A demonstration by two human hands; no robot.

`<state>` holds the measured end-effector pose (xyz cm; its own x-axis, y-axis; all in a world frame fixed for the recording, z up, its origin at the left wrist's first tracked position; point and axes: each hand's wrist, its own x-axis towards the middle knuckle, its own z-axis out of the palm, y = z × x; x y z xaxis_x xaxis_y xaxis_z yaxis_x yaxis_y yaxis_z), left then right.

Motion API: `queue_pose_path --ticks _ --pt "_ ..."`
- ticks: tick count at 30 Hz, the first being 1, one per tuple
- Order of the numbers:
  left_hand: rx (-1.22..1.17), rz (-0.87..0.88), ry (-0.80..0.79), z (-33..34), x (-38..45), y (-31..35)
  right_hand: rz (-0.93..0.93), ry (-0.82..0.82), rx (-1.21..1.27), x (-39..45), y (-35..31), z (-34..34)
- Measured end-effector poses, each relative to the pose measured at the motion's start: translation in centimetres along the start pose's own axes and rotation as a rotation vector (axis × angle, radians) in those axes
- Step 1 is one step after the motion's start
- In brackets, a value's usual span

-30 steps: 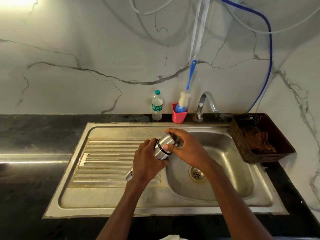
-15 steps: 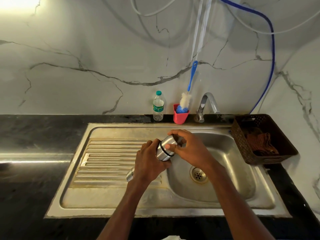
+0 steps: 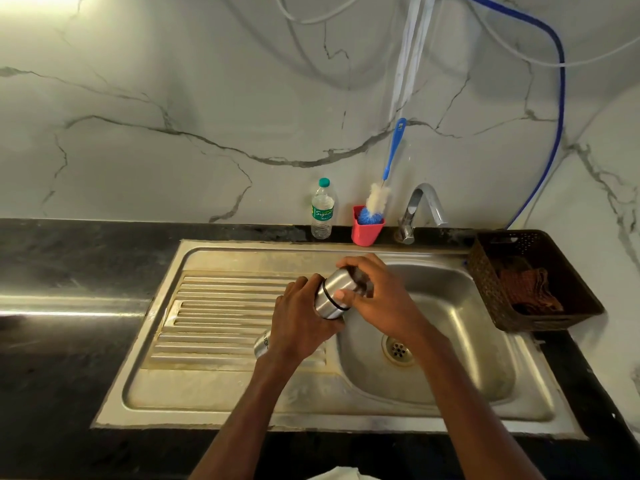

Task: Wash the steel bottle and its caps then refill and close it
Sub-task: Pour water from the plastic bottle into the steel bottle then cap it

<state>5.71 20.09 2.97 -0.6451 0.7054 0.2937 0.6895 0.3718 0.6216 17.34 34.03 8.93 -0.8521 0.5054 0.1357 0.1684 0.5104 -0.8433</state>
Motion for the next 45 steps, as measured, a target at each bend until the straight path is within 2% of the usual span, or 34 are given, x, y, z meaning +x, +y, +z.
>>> queue_pose_path --ticks 2,6,10,13,17,20,21,24,25,28,29,31,34,36,39,42,45 --pt "0.014 0.012 -0.01 0.0 0.0 0.1 0.064 0.059 -0.073 0.3 -0.5 -0.1" --pt "-0.041 -0.005 0.002 -0.2 0.2 -0.1 -0.017 -0.105 0.007 0.2 -0.4 0.2" --pt "-0.023 0.01 0.0 -0.4 0.3 -0.5 0.065 -0.051 -0.012 0.5 -0.8 0.2" --pt "-0.047 -0.002 0.002 -0.4 0.3 -1.1 -0.045 -0.149 0.029 0.7 -0.7 0.3" --pt "-0.02 0.005 -0.009 -0.5 0.3 -1.4 0.019 -0.042 -0.044 1.1 -0.8 0.5" --pt "-0.068 0.006 -0.004 -0.7 0.3 -1.7 -0.03 -0.163 0.022 1.2 -0.8 0.7" --pt "-0.083 0.004 -0.006 -0.7 0.4 -1.9 -0.042 -0.148 0.031 1.2 -0.8 1.0" --pt "-0.082 0.007 -0.01 -0.8 0.6 -2.0 0.047 0.052 -0.082 1.4 -1.5 1.8" --pt "-0.084 0.004 -0.005 -0.9 0.7 -2.2 0.053 0.056 -0.108 1.5 -1.6 2.0" --pt "-0.114 0.001 0.006 -1.2 0.8 -2.7 -0.036 -0.107 -0.091 1.8 -1.9 2.0" --pt "-0.124 0.006 0.006 -1.3 0.8 -2.9 -0.069 -0.11 -0.105 1.9 -1.8 2.1" --pt "-0.135 0.005 0.015 -1.2 0.8 -3.0 -0.092 0.01 -0.128 2.3 -1.9 2.9" --pt "-0.132 -0.022 0.059 -1.3 1.0 -3.3 0.012 0.262 -0.122 2.9 -3.1 5.6" --pt "-0.134 -0.029 0.088 -1.7 0.9 -3.9 0.092 0.319 -0.199 3.4 -4.1 7.2" --pt "-0.151 -0.068 0.124 -2.3 0.6 -5.0 0.102 0.284 -0.287 4.4 -5.0 8.5" --pt "-0.206 -0.185 0.226 -3.4 0.8 -6.3 0.115 0.127 -0.12 5.0 -5.7 9.5" --pt "-0.292 -0.344 0.308 -4.8 1.3 -8.4 0.114 0.189 -0.055 5.0 -5.7 9.7"
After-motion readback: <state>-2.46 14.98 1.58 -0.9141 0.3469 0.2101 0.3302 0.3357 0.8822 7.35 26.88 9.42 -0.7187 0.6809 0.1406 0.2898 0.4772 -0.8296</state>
